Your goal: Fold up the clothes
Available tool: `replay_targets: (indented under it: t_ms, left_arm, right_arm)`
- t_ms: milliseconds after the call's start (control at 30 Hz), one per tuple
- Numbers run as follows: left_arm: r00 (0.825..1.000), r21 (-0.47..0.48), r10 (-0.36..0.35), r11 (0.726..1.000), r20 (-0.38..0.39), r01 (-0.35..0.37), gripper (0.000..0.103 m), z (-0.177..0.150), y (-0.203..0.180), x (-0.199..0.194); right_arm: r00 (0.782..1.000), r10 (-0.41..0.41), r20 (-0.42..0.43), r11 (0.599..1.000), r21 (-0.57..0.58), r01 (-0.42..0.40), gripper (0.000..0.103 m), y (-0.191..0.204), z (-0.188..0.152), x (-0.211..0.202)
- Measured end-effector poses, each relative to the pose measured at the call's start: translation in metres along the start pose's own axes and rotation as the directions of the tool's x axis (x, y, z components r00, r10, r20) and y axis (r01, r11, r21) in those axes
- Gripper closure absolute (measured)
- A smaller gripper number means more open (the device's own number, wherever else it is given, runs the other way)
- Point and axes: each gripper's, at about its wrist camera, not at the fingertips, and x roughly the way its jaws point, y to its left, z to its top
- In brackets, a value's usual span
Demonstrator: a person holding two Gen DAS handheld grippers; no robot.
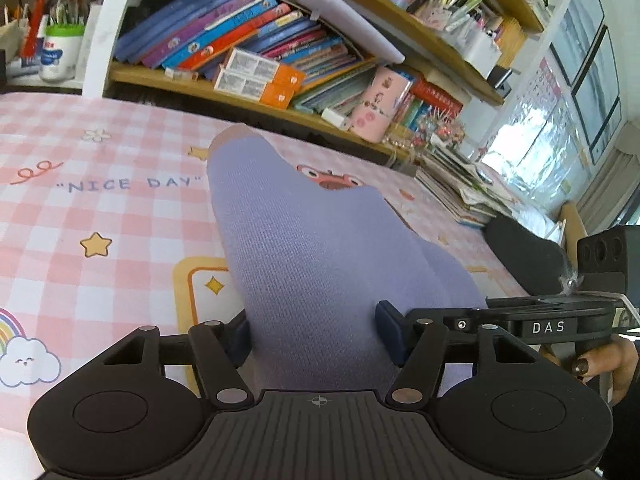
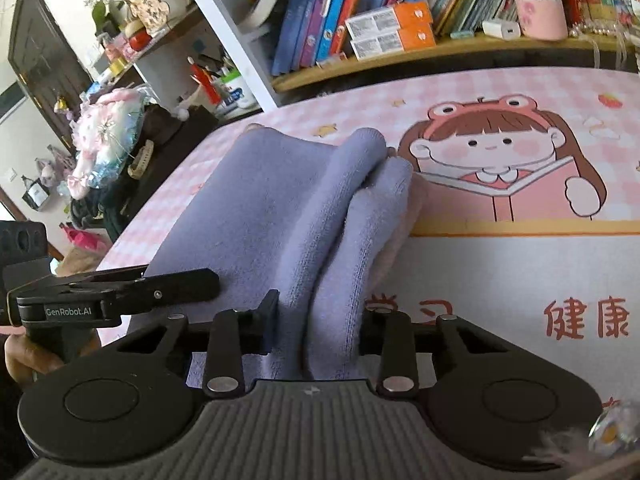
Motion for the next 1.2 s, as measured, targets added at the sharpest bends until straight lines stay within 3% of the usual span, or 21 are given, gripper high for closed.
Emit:
replay_targets:
  t_ms: [333, 533, 967, 1200]
  left_arm:
    - [1.000, 0.008, 0.009, 1.000, 0.007, -0.009, 0.041, 0.001, -0.001, -0.001]
    - [0.999, 0.033, 0.011, 0.999, 0.041, -0.012, 0.040, 0.018, 0.003, 0.000]
    - [0.991, 0.120, 0.033, 0.992, 0.133, -0.049, 0.040, 0.096, 0.026, 0.038]
    - [0.988, 0.054, 0.014, 0.998, 0.151, -0.022, 0.040, 0.132, 0.056, 0.072]
  right_arm:
    - [0.999, 0.012, 0.035, 1.000, 0.015, -0.013, 0.072, 0.000, -0.003, -0.002]
    - [0.997, 0.024, 0.078, 1.000, -0.019, -0.022, 0.072, 0.001, 0.012, 0.001]
    - [0.981, 0.014, 0.195, 0.993, -0.118, 0.009, 0.072, -0.009, 0.097, 0.040]
    - [0.982, 0.002, 0.188, 0.996, -0.085, 0.014, 0.072, -0.023, 0.150, 0.068]
